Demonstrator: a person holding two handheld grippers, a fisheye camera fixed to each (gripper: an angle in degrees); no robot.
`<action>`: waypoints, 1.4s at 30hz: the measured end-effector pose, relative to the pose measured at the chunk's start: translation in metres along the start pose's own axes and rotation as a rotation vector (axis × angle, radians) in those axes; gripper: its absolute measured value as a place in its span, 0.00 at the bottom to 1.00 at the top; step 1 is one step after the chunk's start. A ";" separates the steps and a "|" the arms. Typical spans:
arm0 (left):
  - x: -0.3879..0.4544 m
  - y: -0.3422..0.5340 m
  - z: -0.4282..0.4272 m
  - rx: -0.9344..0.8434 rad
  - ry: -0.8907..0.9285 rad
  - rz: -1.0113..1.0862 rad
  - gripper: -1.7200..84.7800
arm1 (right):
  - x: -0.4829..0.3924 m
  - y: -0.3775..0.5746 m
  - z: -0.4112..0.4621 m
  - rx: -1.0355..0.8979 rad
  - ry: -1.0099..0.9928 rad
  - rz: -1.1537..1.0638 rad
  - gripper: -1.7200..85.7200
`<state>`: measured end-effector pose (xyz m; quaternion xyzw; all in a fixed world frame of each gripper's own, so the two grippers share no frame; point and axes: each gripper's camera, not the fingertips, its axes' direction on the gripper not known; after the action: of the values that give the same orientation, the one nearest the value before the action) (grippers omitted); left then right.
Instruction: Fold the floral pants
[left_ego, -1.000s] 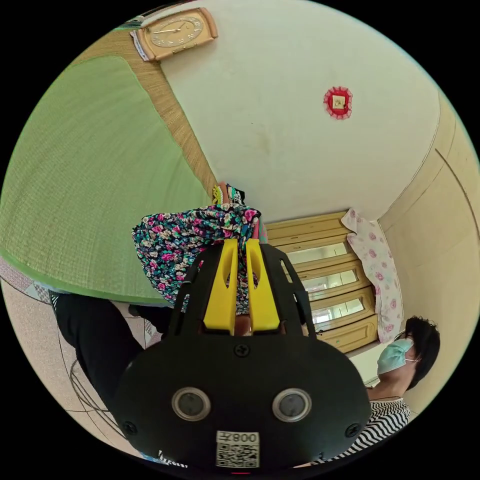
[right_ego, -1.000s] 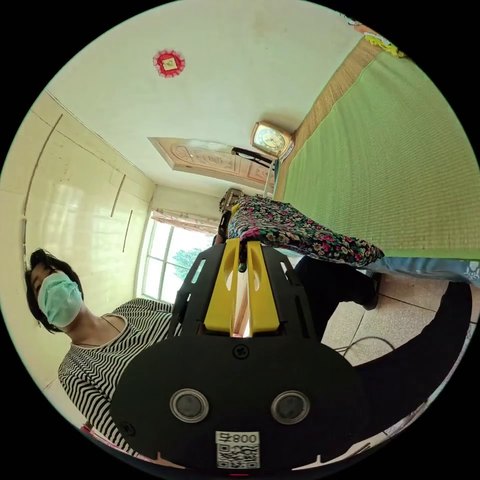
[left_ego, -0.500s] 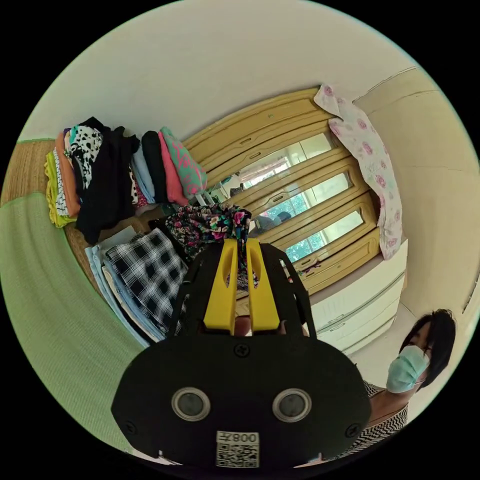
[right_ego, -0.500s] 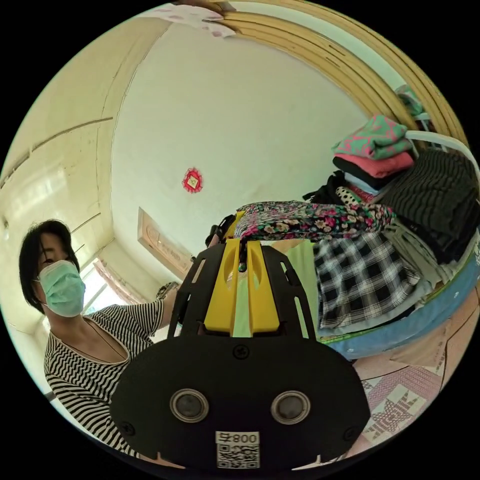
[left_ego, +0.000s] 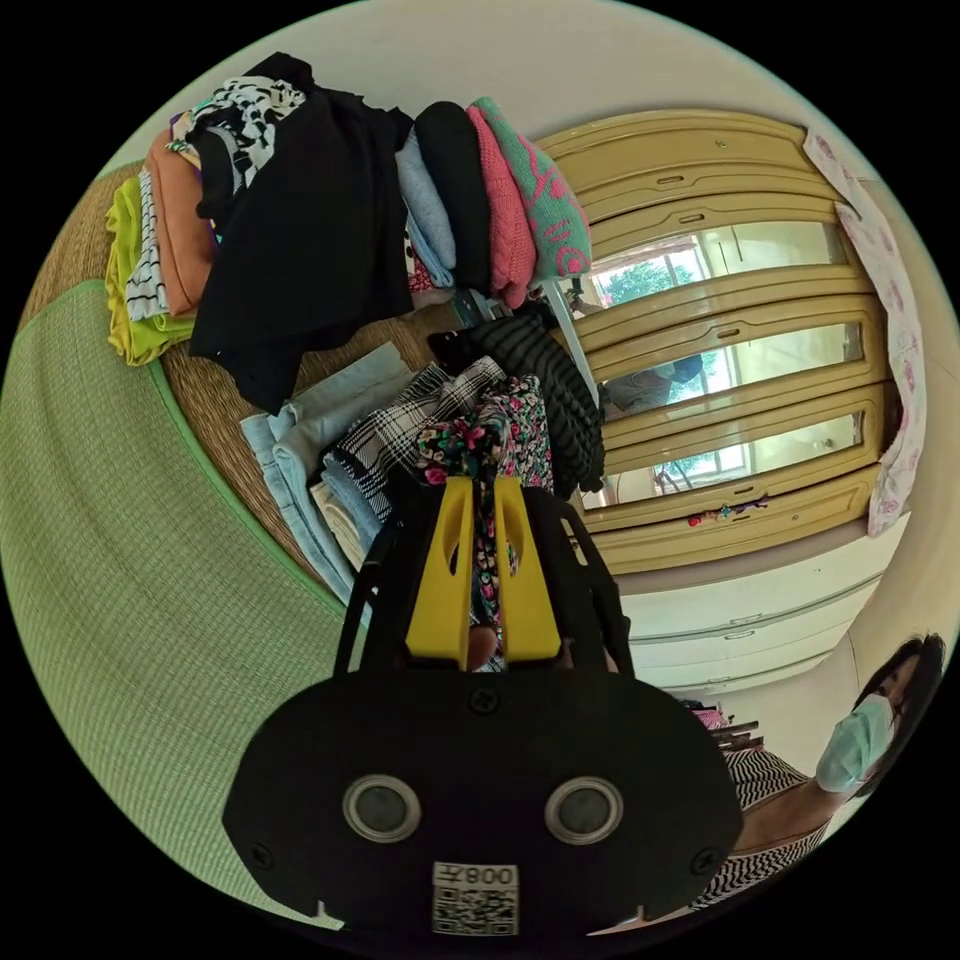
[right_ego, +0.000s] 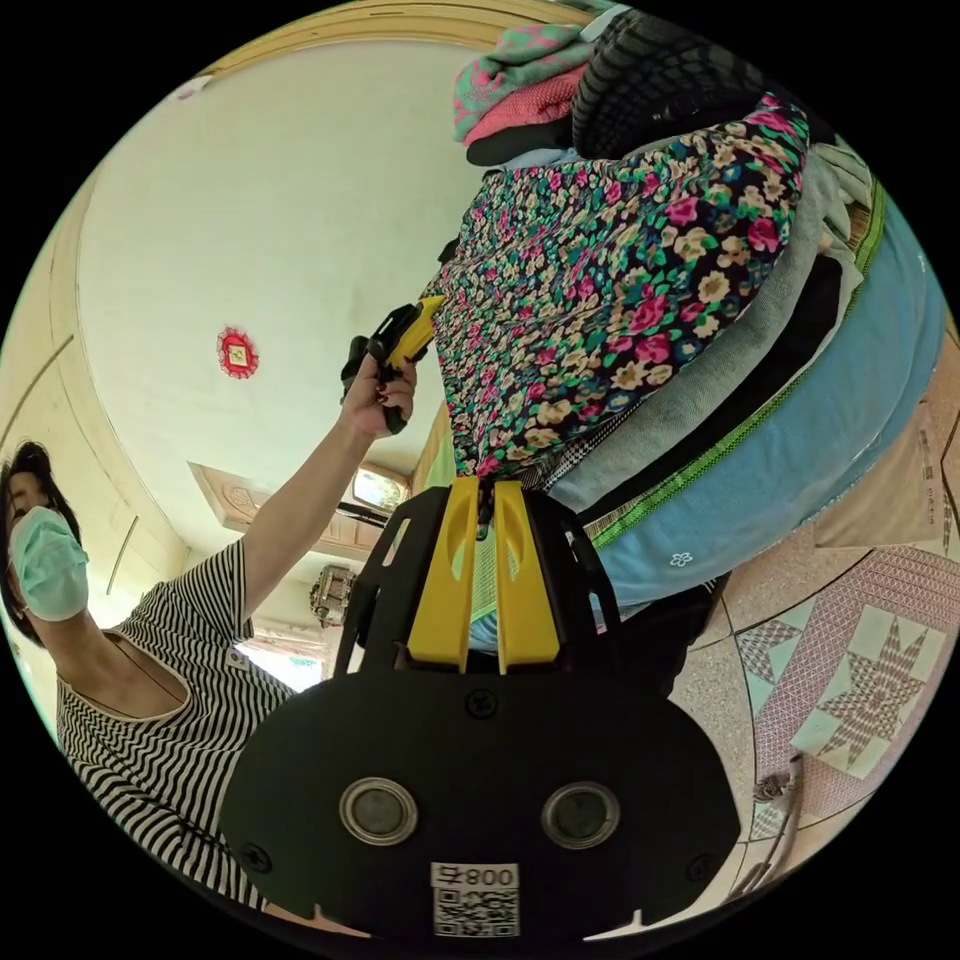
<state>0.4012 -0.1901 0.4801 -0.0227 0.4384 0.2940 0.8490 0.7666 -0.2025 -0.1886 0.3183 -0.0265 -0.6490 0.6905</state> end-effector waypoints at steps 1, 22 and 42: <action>-0.001 -0.007 0.009 0.000 0.005 0.005 0.07 | 0.001 0.002 -0.001 0.005 -0.006 0.003 0.05; 0.103 -0.044 0.161 0.082 -0.660 0.539 0.02 | -0.151 -0.101 0.014 0.218 0.580 -0.393 0.02; 0.054 -0.068 0.233 0.090 -0.709 0.455 0.02 | -0.166 -0.243 0.172 -0.009 0.823 -0.384 0.02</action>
<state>0.6303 -0.1511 0.5675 0.2143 0.1256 0.4439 0.8609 0.4498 -0.1095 -0.1046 0.5460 0.3123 -0.5849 0.5121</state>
